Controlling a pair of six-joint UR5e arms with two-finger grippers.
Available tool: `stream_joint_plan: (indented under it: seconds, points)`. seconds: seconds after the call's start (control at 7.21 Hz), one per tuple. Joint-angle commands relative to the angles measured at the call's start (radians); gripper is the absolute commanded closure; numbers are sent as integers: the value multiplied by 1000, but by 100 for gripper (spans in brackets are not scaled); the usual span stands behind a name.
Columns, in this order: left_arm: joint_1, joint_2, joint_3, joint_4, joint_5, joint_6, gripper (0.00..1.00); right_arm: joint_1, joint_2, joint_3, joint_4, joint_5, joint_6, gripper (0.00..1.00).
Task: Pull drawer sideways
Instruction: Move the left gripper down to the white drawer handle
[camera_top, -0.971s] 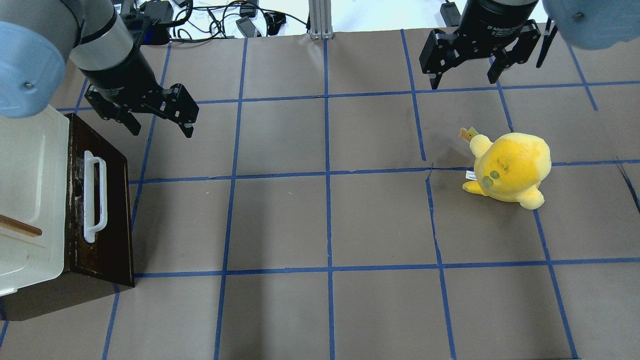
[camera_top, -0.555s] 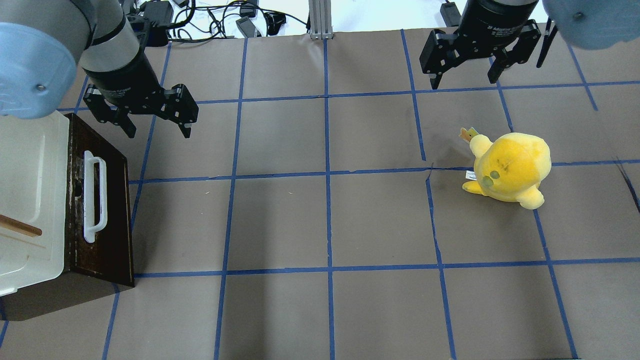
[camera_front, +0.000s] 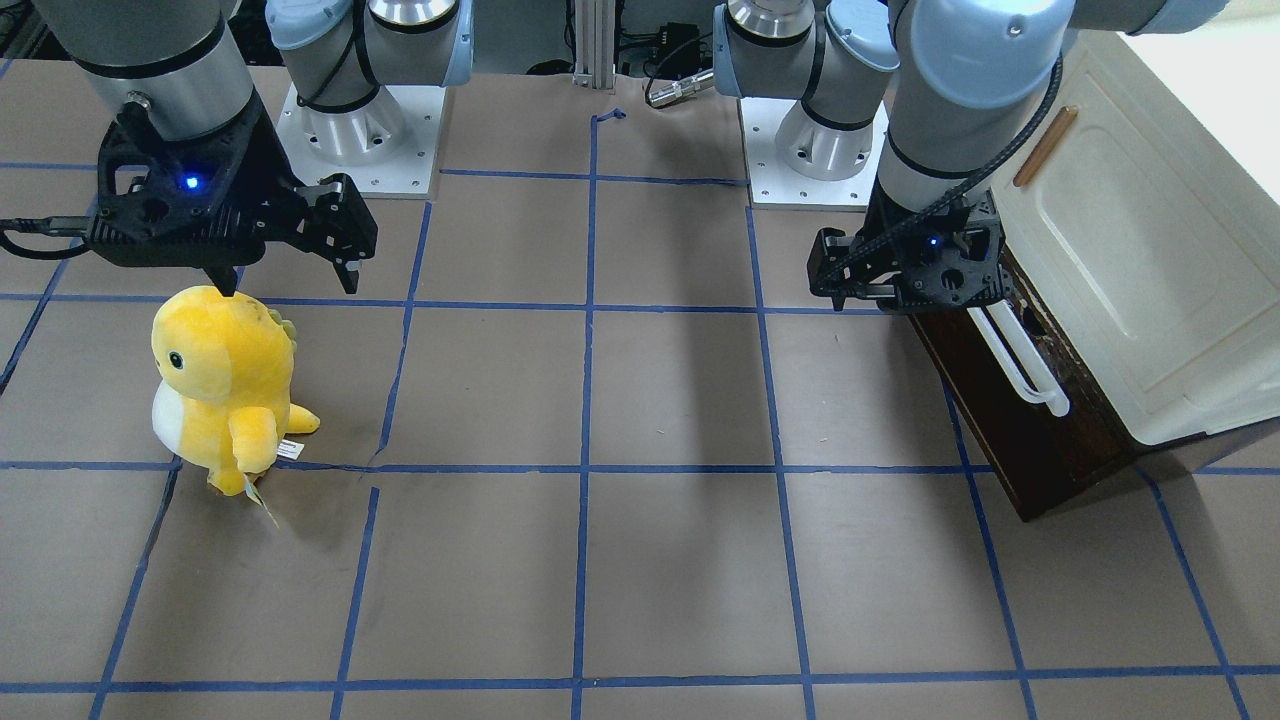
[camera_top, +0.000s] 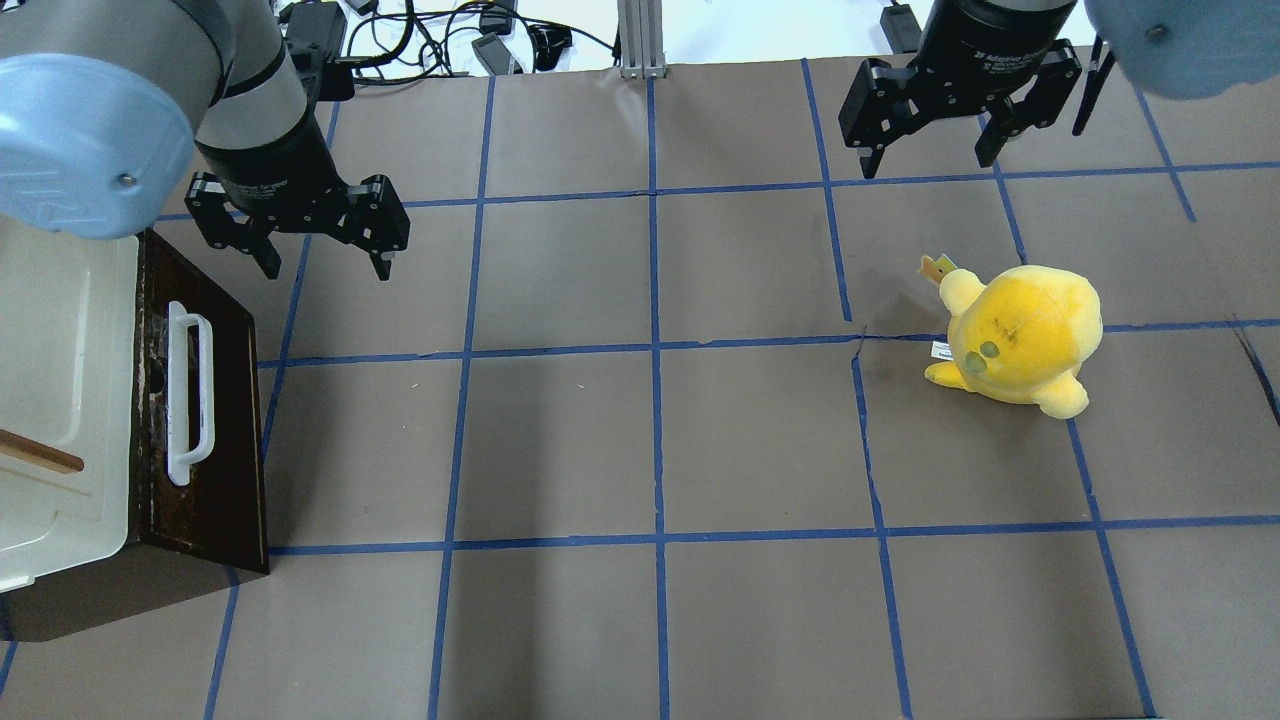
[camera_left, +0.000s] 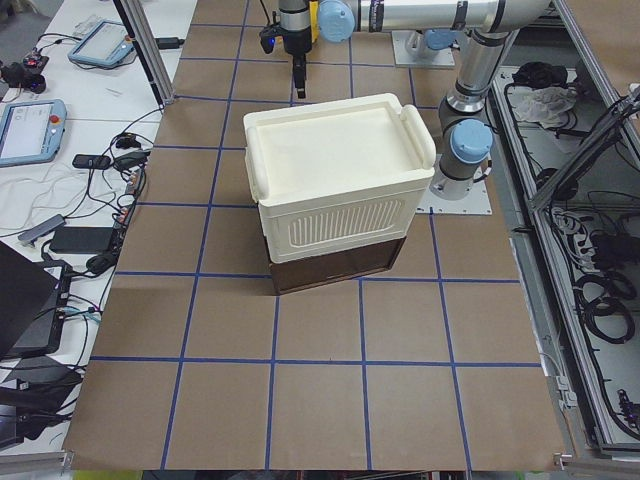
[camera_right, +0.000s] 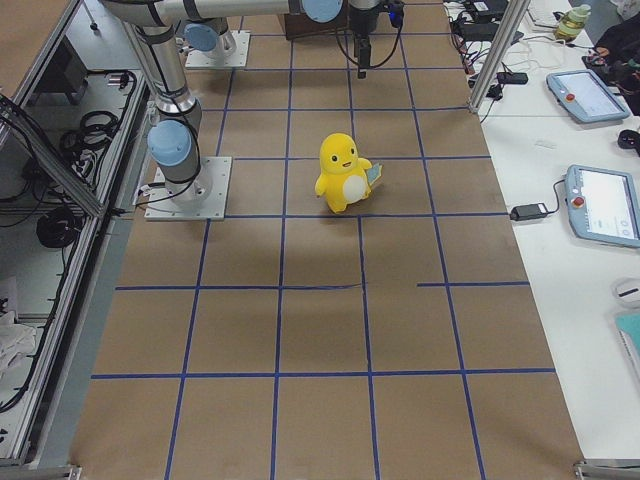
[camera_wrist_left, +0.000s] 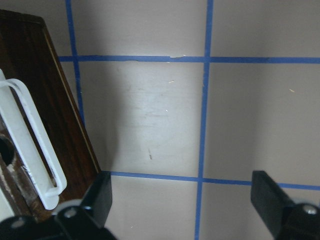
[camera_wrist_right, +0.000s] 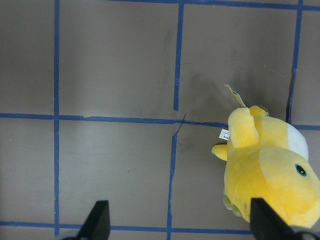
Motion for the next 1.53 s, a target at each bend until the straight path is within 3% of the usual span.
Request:
stream_joint_plan:
  seconds: [0.0,0.14,0.55,1.11,1.39]
  points:
    - [-23,-61,-45,45,109,-113,0,0,0,0,0,-1,0,0]
    - [-32,-83,-72,47,212,-194,0,0,0,0,0,0,0,0]
    - [-49,-155,-126,44,391,-369,0,0,0,0,0,-1,0,0]
    - [-46,-247,-142,61,503,-426,0,0,0,0,0,0,0,0]
    - [-43,-252,-183,60,528,-596,0,0,0,0,0,-1,0,0]
